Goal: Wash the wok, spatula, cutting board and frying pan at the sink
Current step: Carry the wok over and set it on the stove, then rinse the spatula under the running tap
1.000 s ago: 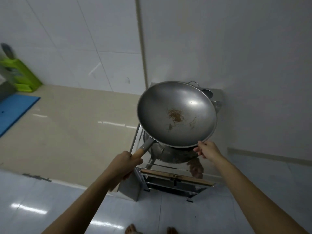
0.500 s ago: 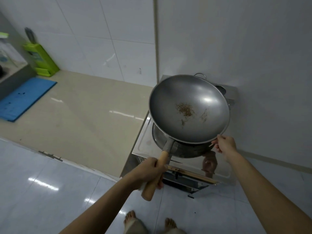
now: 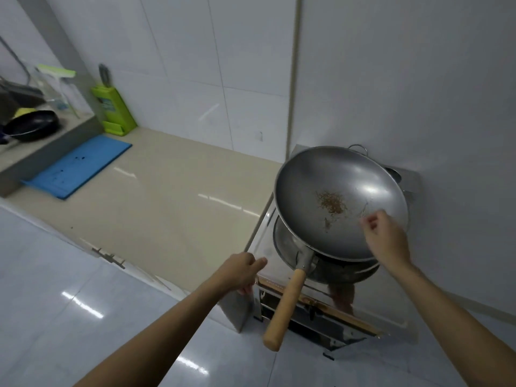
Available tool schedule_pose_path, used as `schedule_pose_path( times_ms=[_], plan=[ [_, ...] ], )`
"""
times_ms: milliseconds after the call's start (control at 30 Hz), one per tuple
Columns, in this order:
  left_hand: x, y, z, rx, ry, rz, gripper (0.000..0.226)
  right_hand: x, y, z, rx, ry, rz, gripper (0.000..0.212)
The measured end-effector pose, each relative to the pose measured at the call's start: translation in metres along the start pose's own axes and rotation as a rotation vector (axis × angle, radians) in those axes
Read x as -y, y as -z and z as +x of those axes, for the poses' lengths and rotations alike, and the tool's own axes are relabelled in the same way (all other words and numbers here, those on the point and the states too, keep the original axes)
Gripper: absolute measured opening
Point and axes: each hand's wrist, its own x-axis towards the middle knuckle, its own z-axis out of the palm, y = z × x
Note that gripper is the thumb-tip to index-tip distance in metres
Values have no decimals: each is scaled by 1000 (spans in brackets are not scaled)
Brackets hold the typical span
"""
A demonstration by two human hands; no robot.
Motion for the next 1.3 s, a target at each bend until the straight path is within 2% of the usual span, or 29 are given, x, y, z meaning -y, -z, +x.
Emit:
schedule_pose_path(
  times_ms=[133, 233, 433, 567, 767, 967, 1300],
  plan=[
    [32, 52, 4, -216, -13, 174, 41, 106, -34, 22, 201, 344, -45, 26],
    [70, 94, -2, -397, 32, 232, 36, 181, -77, 19, 335, 530, -131, 37],
    [185, 169, -56, -560, 294, 230, 42, 318, -181, -30, 568, 839, -383, 54],
    [284, 223, -120, -613, 538, 292, 49, 412, -243, -75, 695, 973, -445, 61],
    [384, 322, -220, -766, 755, 314, 48, 577, -296, -114, 631, 1161, -436, 67],
    [433, 421, -282, -944, 830, 358, 47, 735, -317, -150, 588, 1325, -321, 70],
    [520, 576, -260, -1005, 822, 423, 44, 910, -405, -142, 567, 1435, -227, 67]
  ],
)
